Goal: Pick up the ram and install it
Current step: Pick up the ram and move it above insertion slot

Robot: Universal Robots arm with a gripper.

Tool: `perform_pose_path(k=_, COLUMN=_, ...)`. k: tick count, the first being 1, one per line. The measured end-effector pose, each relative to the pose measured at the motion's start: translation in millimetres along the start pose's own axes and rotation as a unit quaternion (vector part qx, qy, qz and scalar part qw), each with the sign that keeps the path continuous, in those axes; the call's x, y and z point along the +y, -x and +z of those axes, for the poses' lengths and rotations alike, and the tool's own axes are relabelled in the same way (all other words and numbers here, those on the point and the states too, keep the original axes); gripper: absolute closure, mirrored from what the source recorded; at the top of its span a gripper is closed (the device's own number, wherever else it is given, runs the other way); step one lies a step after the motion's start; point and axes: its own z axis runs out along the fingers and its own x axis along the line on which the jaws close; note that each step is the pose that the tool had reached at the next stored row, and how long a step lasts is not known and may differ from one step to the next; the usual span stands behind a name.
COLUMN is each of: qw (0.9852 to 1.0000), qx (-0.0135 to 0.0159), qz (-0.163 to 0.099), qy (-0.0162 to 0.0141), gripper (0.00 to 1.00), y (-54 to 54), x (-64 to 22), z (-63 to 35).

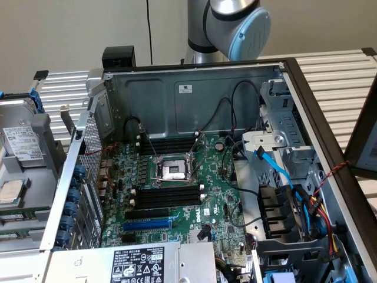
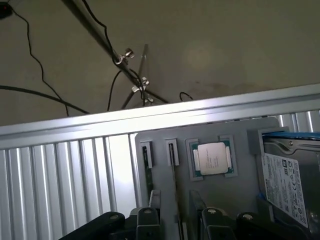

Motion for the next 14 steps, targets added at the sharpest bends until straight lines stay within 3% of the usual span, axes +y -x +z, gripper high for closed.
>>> perform_pose_path(k=7, qw=0.9999, qx=0.0005, qz=-0.01, qy=-0.0018, gripper=0.64, y=-10.9, x=-2.5, z=9.4)
perform_pose_path(k=14, qw=0.9999, qx=0.0009, qz=-0.016, qy=-0.0022, gripper=0.64, y=-13.8, x=-13.5, z=21.7)
